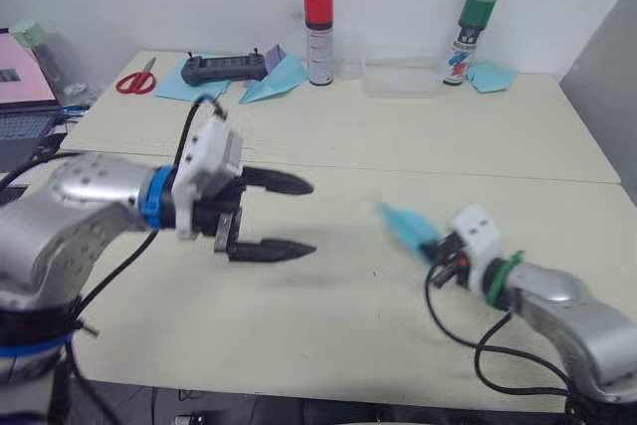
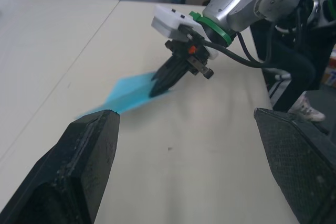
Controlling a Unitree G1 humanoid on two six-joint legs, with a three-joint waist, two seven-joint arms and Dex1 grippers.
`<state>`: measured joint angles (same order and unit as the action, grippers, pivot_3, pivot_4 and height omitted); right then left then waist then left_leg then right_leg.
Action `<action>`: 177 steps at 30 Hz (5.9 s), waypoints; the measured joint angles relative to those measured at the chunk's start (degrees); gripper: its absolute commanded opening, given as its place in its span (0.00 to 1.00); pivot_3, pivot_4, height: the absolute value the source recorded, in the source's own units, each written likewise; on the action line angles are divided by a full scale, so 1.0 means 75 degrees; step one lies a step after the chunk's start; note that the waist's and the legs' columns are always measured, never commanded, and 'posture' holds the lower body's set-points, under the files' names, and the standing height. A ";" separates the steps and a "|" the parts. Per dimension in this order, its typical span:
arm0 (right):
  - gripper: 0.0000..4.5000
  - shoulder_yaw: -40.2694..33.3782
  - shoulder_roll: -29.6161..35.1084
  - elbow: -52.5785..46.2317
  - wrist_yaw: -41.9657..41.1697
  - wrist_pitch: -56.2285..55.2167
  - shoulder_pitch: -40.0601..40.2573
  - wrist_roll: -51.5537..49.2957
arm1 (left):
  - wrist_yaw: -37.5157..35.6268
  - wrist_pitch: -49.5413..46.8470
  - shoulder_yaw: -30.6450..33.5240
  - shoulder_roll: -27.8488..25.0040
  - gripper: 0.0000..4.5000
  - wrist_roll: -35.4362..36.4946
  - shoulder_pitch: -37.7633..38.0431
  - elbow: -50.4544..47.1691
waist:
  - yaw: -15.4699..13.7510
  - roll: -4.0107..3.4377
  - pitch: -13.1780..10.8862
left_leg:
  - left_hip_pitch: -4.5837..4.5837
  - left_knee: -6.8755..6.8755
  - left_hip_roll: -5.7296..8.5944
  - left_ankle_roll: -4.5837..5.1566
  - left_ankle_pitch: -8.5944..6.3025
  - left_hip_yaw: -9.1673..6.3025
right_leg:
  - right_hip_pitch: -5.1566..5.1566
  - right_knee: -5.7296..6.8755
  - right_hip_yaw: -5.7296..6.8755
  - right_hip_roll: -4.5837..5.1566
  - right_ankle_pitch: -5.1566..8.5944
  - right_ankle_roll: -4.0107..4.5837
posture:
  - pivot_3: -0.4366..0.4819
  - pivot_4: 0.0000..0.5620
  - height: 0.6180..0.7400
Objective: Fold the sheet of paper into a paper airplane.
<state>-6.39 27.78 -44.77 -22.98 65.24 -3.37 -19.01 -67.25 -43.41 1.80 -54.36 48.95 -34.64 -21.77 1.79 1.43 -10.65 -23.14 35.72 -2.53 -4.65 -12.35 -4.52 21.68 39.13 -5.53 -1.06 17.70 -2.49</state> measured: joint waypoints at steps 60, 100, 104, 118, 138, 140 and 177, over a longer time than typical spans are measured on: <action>0.00 0.0090 -0.2508 0.0961 0.2414 0.0914 -0.0680 0.0428 | -0.0929 0.0963 -0.1139 0.1113 1.00 -0.2067 -0.1124 0.1528 | 0.0206 -0.0006 -0.0003 | -0.0052 0.0027 -0.0004 0.0001 0.0001 0.0003 | 0.0084 0.0096 -0.0016 -0.0011 0.0004 0.0006 | 0.48 0.27 1.00; 0.00 0.0092 -0.2508 0.0961 0.2415 0.0912 -0.0680 0.0428 | -0.0929 0.0961 -0.1139 0.1113 1.00 -0.2067 -0.1124 0.1528 | 0.0206 -0.0006 -0.0004 | -0.0052 0.0027 -0.0004 0.0001 0.0001 0.0003 | 0.0085 0.0096 -0.0016 -0.0011 0.0004 0.0006 | 0.48 0.27 1.00; 0.00 0.0093 -0.2508 0.0961 0.2415 0.0912 -0.0680 0.0428 | -0.0928 0.0961 -0.1139 0.1114 1.00 -0.2067 -0.1124 0.1527 | 0.0207 -0.0006 -0.0004 | -0.0052 0.0027 -0.0004 0.0001 0.0001 0.0003 | 0.0085 0.0095 -0.0016 -0.0011 0.0004 0.0006 | 0.48 0.27 1.00; 0.00 -0.0107 -0.0350 0.1650 0.0851 -0.0989 -0.1076 0.0291 | 0.0748 0.2371 -0.1014 0.1973 1.00 -0.3563 -0.0542 0.3214 | 0.0173 -0.0006 -0.0015 | -0.0080 0.0034 -0.0003 0.0003 0.0002 -0.0010 | 0.0093 0.0083 -0.0006 -0.0015 -0.0014 0.0034 | 0.48 0.27 1.00; 0.00 -0.0134 -0.0848 0.1257 0.1147 -0.0208 -0.0781 -0.0014 | -0.0395 0.2683 -0.1144 0.1887 1.00 -0.3602 -0.0402 0.3055 | 0.0199 -0.0007 -0.0015 | -0.0078 0.0042 -0.0003 0.0003 0.0003 -0.0012 | 0.0093 0.0100 -0.0002 -0.0013 0.0001 0.0008 | 0.48 0.27 1.00; 0.00 -0.0103 -0.1068 0.1445 0.1446 -0.0127 -0.0904 0.0058 | -0.0526 0.2542 -0.1141 0.1880 1.00 -0.3447 -0.0443 0.2812 | 0.0196 -0.0007 -0.0015 | -0.0078 0.0043 0.0000 0.0002 0.0003 -0.0011 | 0.0093 0.0099 -0.0004 -0.0011 0.0001 0.0008 | 0.48 0.27 1.00; 1.00 -0.0938 -0.1290 0.0566 0.1566 0.2193 -0.2082 -0.0486 | -0.0786 0.2248 -0.1070 0.1740 1.00 -0.3197 -0.0723 0.2428 | 0.0198 -0.0011 -0.0015 | -0.0078 0.0041 0.0000 0.0003 0.0002 -0.0011 | 0.0094 0.0099 -0.0003 -0.0011 0.0001 0.0007 | 0.48 0.27 1.00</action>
<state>-13.43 18.10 -40.52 -11.24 81.68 -18.99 -22.66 -73.14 -26.55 -6.22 -41.31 24.97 -40.06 -3.55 3.27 1.35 -10.76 -23.72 36.03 -2.53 -4.63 -12.34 -4.61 22.38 39.87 -5.55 -1.14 17.71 -2.44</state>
